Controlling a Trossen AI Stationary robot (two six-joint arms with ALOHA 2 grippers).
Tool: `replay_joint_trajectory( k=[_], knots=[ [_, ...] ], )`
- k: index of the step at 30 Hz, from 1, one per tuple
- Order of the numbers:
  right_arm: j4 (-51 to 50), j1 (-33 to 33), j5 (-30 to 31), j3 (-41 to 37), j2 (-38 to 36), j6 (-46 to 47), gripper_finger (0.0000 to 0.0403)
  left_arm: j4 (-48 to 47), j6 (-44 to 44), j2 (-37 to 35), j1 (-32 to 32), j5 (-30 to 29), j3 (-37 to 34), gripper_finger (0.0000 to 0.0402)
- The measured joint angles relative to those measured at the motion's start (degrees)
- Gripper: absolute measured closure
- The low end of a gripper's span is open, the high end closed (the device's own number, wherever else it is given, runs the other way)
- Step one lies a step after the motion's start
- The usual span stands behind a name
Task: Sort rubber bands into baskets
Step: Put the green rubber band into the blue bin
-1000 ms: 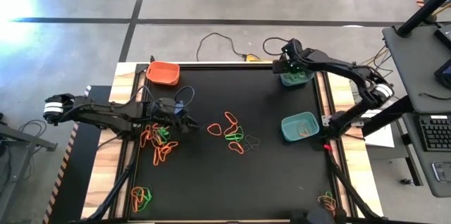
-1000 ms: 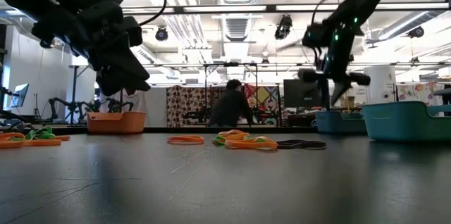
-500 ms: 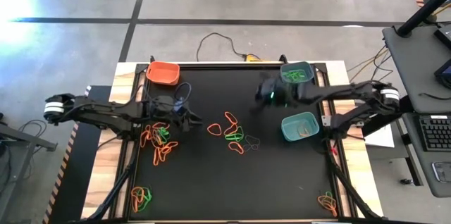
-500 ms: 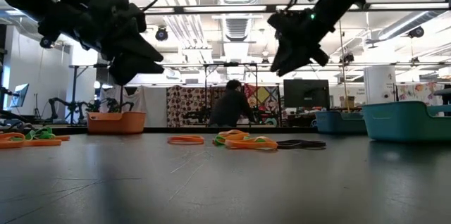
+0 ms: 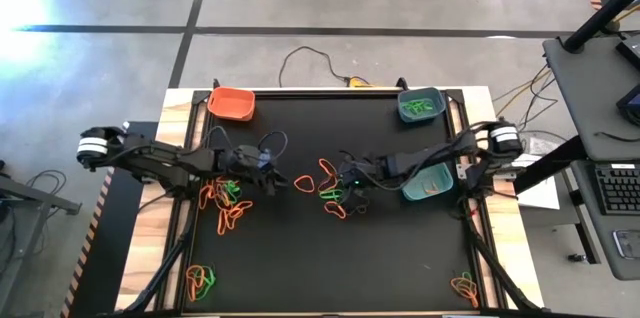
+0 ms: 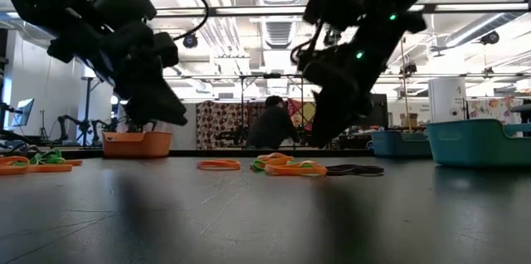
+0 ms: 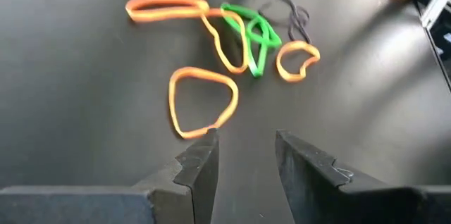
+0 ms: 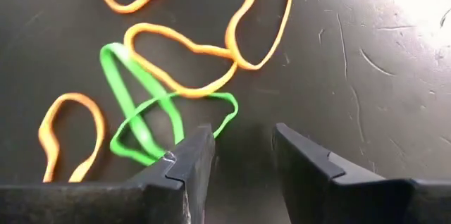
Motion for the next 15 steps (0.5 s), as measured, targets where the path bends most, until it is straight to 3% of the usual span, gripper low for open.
replay_joint_trajectory(
  k=[9,15],
  knots=[
    [0.4,-1.0,-1.4,3.6,7.0,-2.0,0.0291,0.0,-5.6,3.5,-7.1,-3.0,-0.1,0.0276],
    [0.6,-1.0,-2.0,4.3,9.4,-5.4,0.0333,0.4,-6.9,5.0,-9.7,-3.5,-0.2,0.0276]
  ],
)
